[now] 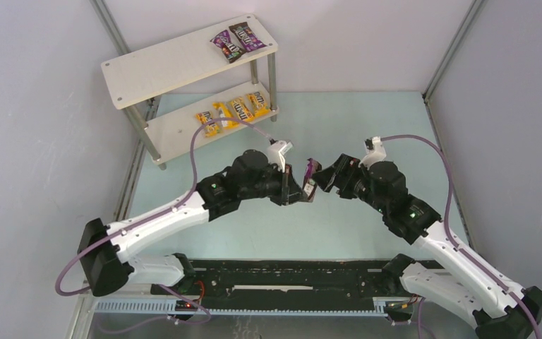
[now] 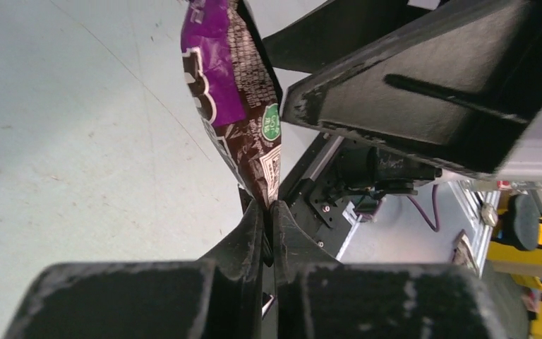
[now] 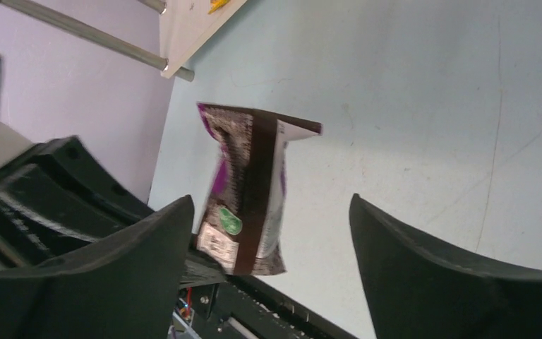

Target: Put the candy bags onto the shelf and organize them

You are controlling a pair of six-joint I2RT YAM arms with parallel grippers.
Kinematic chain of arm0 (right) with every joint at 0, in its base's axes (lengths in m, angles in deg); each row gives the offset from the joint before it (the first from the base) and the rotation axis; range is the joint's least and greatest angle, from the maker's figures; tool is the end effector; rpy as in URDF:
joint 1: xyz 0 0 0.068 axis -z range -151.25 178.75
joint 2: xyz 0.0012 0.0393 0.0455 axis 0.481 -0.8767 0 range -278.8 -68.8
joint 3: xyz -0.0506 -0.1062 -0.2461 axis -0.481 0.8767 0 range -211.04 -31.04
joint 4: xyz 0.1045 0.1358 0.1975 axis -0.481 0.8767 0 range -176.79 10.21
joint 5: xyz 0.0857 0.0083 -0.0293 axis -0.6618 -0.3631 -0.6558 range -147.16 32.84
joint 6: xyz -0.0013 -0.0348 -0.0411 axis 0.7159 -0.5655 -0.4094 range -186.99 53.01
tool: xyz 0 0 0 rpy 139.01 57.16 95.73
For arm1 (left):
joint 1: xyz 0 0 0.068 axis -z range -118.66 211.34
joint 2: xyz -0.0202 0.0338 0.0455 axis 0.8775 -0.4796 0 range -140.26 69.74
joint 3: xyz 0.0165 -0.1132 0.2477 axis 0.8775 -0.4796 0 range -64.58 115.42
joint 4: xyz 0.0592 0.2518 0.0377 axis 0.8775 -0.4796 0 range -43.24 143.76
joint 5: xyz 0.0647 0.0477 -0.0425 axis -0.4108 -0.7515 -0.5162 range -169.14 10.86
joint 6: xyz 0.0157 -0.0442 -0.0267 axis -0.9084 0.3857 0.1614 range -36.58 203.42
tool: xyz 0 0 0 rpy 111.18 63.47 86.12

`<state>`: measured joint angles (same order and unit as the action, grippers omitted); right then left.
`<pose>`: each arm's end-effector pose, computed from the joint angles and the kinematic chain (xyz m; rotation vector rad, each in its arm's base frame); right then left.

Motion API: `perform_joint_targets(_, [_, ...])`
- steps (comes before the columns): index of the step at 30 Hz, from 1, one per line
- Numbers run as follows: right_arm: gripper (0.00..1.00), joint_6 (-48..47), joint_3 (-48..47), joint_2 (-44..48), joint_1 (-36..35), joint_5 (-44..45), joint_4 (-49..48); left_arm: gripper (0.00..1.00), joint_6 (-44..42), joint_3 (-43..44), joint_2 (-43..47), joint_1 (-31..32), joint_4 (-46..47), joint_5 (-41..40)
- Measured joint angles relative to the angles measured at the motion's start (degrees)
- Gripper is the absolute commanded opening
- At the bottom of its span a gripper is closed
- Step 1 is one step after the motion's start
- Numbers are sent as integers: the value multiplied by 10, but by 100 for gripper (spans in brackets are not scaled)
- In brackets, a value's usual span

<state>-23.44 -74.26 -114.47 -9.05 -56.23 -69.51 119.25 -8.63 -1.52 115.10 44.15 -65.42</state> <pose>0.1474 0.1135 0.3149 0.1133 2.0270 0.9189 0.1622 -0.2354 0.3109 0.5127 2.1595 -1.1835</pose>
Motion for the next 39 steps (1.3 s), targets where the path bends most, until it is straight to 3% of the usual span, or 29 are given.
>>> perform_joint_targets(5, [96,-22,0,-4,48,-10,-33,0,-48,48,30,-14,-62,-31])
perform_joint_targets(8, [96,-36,0,-21,101,-9,-66,0,-73,67,65,-54,-104,-41])
perform_joint_targets(12, [96,-66,0,-81,142,33,-117,0,-99,110,110,-173,-155,-45])
perform_joint_targets(18, [95,-119,40,-201,144,78,-236,0,-97,205,121,-366,-163,-18])
perform_joint_targets(23, [95,-134,95,-273,144,59,-312,0,-24,282,45,-472,-113,52])
perform_joint_targets(28, [96,-150,101,-276,132,34,-362,0,96,323,-83,-546,-11,120])
perform_joint_targets(33, [96,-154,101,-275,133,15,-393,0,184,408,-225,-572,19,162])
perform_joint_targets(39, [96,-153,101,-275,144,-4,-405,0,245,451,-278,-575,19,167])
